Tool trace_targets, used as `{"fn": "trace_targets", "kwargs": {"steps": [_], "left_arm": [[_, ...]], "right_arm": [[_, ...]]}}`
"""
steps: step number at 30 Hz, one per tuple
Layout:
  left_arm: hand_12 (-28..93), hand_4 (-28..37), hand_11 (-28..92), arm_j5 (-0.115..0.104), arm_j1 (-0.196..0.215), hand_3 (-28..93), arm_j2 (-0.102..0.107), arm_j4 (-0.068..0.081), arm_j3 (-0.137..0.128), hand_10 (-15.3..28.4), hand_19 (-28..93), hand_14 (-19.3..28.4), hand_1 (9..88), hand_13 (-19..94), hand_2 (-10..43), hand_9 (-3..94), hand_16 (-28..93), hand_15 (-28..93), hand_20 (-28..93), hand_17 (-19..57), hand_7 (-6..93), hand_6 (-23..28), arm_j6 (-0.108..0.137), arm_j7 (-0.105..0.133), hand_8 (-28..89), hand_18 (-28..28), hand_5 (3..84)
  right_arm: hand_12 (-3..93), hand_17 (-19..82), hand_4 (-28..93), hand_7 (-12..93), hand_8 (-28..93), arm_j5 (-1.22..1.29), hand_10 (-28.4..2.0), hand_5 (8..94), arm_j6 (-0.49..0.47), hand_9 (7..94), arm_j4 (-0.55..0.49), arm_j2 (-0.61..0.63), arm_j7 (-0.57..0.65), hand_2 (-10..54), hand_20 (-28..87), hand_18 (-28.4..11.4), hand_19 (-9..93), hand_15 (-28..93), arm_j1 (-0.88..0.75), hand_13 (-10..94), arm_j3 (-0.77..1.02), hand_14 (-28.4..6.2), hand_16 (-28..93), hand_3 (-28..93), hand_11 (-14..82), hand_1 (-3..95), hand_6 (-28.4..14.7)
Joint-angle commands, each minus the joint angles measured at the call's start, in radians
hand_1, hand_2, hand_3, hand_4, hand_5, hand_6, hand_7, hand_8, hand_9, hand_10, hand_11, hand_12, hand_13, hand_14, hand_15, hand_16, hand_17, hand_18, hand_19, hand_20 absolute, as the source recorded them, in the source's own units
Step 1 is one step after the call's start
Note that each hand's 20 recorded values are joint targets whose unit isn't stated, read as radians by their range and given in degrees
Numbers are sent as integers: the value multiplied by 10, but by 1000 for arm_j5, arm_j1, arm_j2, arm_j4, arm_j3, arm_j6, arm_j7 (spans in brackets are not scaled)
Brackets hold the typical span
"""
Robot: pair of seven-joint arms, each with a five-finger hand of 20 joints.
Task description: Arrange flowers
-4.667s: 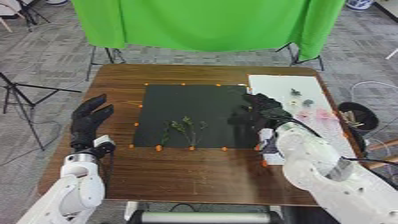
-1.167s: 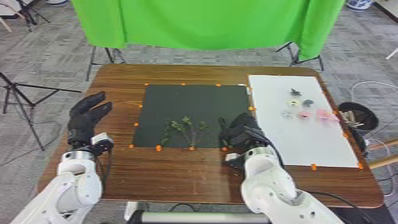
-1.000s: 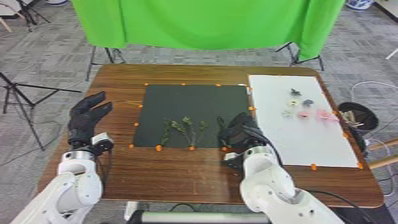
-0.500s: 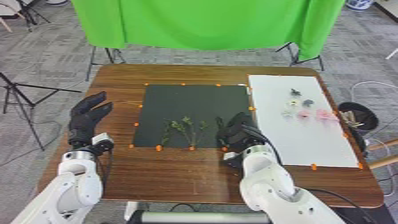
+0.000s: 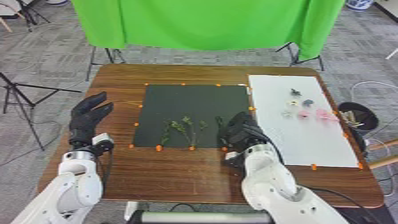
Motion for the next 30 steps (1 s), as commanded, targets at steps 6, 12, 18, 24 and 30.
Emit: {"fn": "trace_targets", "kwargs": {"steps": [6,12,18,24,30], "left_arm": [[131,-44,270,11,3,702,-8,-1,1,103,217,137,558,396,-45,369,-10,306,297,208,306,0,-15,-15,-125,125,490],[131,-43,269,9,-2,703,-6,1,3,102,217,138,558,394,-45,368,-10,306,295,205,307,-1,-13,-11,-125,125,490],[131,-42,269,10,-7,703,-8,3,5,102,217,137,557,394,-45,368,-10,305,293,203,309,-2,-15,-12,-125,124,489],[131,-41,268,9,-6,704,-9,2,5,102,215,137,557,394,-46,368,-10,306,290,199,309,-3,-12,-11,-126,125,489],[131,-42,268,6,-2,704,-8,1,3,101,216,136,557,395,-45,369,-10,305,288,198,309,-2,-8,-5,-126,124,489]], "right_arm": [[204,743,29,260,126,-2,-115,746,-22,933,6,16,0,-95,381,-62,881,595,-14,937,12,-7,193,527,372,506,-52],[204,743,1,238,111,25,-117,744,-8,932,8,16,-10,-95,369,-61,884,592,-4,937,13,-9,195,569,370,453,-52],[202,743,-56,245,-82,17,-123,748,3,934,7,19,-9,-95,353,-63,889,590,1,937,9,-11,193,635,365,382,-49],[204,742,-59,246,-88,20,-122,749,21,934,-14,29,-20,-95,351,-63,890,590,-6,937,26,-13,192,631,364,381,-50],[205,742,-59,245,-89,22,-123,749,68,933,-72,74,-55,-95,350,-67,892,589,28,937,76,-14,193,639,363,369,-49]]}}
